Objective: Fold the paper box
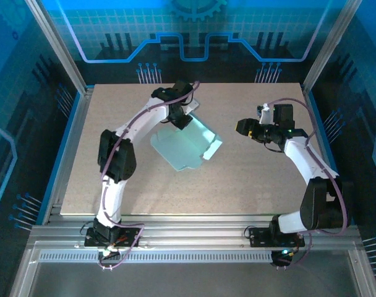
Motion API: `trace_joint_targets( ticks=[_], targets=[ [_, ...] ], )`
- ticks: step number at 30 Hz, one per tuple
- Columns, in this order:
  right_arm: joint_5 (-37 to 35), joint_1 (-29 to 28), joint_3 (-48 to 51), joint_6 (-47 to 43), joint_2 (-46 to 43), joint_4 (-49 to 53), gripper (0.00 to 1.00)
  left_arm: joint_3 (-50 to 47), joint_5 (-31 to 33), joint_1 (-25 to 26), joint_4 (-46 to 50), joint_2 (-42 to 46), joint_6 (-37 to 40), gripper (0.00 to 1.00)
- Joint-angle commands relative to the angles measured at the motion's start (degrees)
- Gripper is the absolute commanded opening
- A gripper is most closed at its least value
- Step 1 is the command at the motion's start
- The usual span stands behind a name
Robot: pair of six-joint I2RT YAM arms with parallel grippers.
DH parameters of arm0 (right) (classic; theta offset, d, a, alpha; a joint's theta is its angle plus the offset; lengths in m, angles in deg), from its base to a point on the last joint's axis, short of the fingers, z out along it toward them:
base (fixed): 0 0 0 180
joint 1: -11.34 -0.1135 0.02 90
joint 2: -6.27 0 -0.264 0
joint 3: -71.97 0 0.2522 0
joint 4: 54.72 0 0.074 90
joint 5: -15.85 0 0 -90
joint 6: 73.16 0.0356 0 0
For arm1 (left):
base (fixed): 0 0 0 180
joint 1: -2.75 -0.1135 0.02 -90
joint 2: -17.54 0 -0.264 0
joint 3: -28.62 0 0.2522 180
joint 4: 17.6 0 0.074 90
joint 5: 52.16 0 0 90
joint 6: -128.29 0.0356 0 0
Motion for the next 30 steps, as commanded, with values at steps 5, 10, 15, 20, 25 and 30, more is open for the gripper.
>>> trace_joint_targets(
  ticks=[5, 10, 15, 20, 25, 30],
  targets=[
    [2.1, 0.9, 0.8, -1.8, 1.4, -0.6, 0.67, 11.3, 0.6, 0.0, 22.4, -10.6, 17.0, 0.0],
    [2.7, 0.9, 1.0, -1.7, 2.5, -0.8, 0.67, 13.7, 4.5, 0.0, 22.6, -15.4, 20.2, 0.03],
    [3.1, 0.8, 0.0, -1.7, 3.7, -0.8, 0.66, 17.1, 4.4, 0.6, 21.8, -16.6, 21.4, 0.47],
    [2.6, 0.2, -1.8, -3.0, 4.7, 0.4, 0.66, 17.5, 4.4, 1.3, 19.3, -14.7, 21.2, 0.54],
    [2.2, -0.4, -3.7, -5.1, 5.4, 1.6, 0.66, 17.3, 2.8, 2.5, 17.0, -10.0, 20.0, 0.63],
    [-0.8, -3.3, -8.6, -9.6, 9.1, 5.0, 0.66, 14.8, -0.4, 2.6, 10.0, -2.3, 15.6, 0.75]
  ],
)
